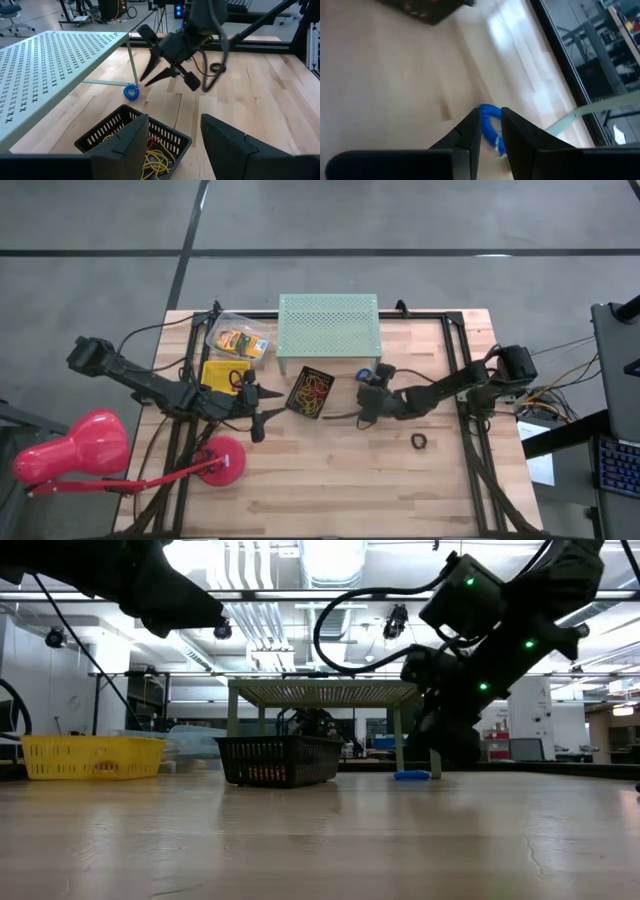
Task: Pick & Place Office Desk Supplies
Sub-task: Put the blue spring rubber band into the yellow bin
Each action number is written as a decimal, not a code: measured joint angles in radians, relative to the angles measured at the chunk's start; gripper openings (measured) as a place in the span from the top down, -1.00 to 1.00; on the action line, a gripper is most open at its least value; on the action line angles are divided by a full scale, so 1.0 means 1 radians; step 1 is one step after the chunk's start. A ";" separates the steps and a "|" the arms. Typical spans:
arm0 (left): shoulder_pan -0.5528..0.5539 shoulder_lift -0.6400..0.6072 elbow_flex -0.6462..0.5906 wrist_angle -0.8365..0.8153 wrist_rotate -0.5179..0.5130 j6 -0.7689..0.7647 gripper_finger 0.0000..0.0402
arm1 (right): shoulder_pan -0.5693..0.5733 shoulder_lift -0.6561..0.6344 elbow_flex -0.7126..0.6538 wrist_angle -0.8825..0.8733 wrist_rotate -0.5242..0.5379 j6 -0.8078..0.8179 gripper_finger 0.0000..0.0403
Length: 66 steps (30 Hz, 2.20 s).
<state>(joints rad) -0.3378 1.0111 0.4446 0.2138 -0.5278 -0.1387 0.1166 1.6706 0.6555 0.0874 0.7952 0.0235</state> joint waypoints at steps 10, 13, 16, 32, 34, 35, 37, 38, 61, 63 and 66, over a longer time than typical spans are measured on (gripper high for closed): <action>0.000 0.000 0.000 -0.001 0.000 0.000 0.07 | -0.091 -0.001 -0.003 0.058 -0.010 0.131 0.65; 0.000 0.000 0.000 -0.001 0.000 -0.003 0.07 | -0.107 -0.001 -0.003 0.059 -0.011 0.154 0.66; 0.000 0.000 0.000 -0.001 0.000 -0.003 0.07 | -0.118 -0.001 -0.003 0.059 -0.016 0.182 0.68; 0.000 0.000 0.000 -0.002 0.001 -0.002 0.07 | -0.130 0.035 -0.009 0.113 -0.086 0.229 0.87; 0.000 0.000 0.000 -0.002 0.001 -0.002 0.07 | -0.130 0.064 -0.009 0.172 -0.081 0.208 0.94; 0.000 0.000 0.000 -0.002 0.001 -0.002 0.07 | -0.130 0.082 -0.009 0.204 -0.082 0.200 0.95; 0.000 0.000 0.000 -0.002 0.001 -0.002 0.07 | -0.128 0.123 -0.008 0.255 -0.076 0.178 0.96; 0.000 0.000 0.000 -0.002 0.001 -0.002 0.07 | -0.124 0.139 -0.008 0.265 -0.055 0.167 0.96; 0.000 0.000 0.000 -0.003 0.001 -0.015 0.06 | -0.111 0.192 0.028 0.286 0.150 0.125 0.96; 0.000 0.000 0.000 -0.003 0.001 -0.015 0.06 | -0.120 0.192 0.028 0.284 0.130 0.127 0.96; 0.000 0.000 0.000 -0.003 0.001 -0.015 0.06 | -0.134 0.192 0.027 0.283 0.078 0.139 0.96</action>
<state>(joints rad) -0.3378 1.0114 0.4446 0.2111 -0.5269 -0.1541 -0.0177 1.8629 0.6830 0.3707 0.8729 0.1625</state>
